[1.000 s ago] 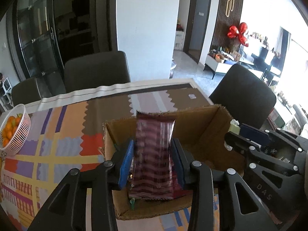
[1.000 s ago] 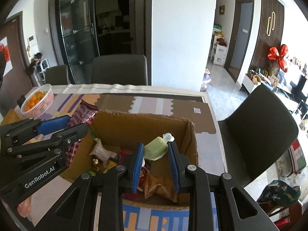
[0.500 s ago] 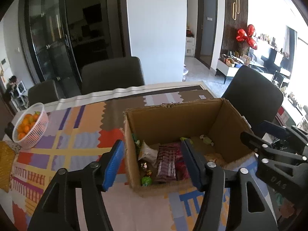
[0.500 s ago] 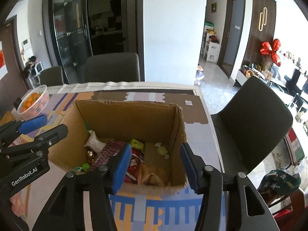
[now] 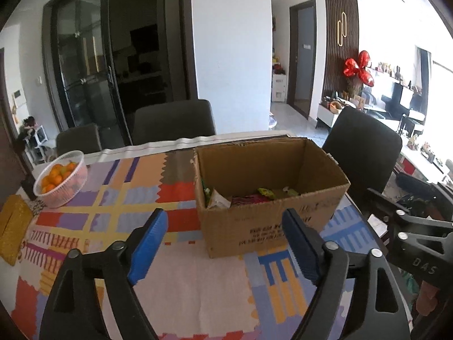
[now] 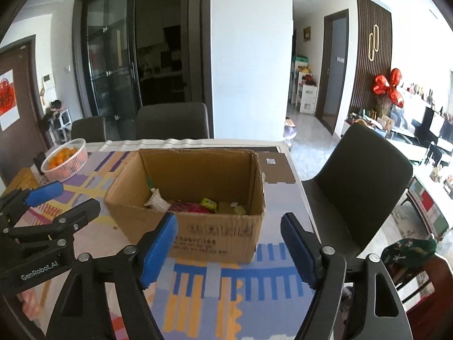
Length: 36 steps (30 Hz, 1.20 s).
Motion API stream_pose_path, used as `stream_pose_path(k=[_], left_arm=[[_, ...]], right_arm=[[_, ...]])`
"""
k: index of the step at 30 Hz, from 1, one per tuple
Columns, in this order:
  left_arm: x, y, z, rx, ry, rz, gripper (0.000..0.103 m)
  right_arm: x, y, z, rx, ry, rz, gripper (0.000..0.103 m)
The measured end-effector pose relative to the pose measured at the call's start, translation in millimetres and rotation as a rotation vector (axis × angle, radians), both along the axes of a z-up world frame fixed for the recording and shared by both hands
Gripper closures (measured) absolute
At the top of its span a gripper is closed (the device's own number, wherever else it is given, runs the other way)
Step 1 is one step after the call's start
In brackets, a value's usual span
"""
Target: Organize snacks
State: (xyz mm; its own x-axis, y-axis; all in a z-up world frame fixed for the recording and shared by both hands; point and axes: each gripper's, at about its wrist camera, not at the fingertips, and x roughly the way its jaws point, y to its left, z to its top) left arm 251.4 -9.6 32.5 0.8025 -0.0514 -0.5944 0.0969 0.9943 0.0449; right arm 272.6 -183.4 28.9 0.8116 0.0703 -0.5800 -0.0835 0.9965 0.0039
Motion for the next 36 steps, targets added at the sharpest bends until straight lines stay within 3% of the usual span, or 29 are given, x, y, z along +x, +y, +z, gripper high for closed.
stream_pose_path(k=[6, 14, 18, 36], left_arm=[[-41, -2, 6, 0.026, -0.071, 0.001, 0.01], [-84, -4, 10, 0.03, -0.143, 0.011, 0.004], [-101, 1, 7, -0.003, -0.14, 0.016, 0.003], [-154, -2, 12, -0.01, -0.151, -0.024, 0.0]], right_arm=[[-44, 0, 3, 0.002, -0.075, -0.015, 0.019], [-84, -11, 1, 0.02, -0.105, -0.048, 0.017], [-104, -12, 0, 0.008, -0.124, -0.078, 0.017], [-167, -18, -4, 0.009, -0.133, -0.076, 0.013]])
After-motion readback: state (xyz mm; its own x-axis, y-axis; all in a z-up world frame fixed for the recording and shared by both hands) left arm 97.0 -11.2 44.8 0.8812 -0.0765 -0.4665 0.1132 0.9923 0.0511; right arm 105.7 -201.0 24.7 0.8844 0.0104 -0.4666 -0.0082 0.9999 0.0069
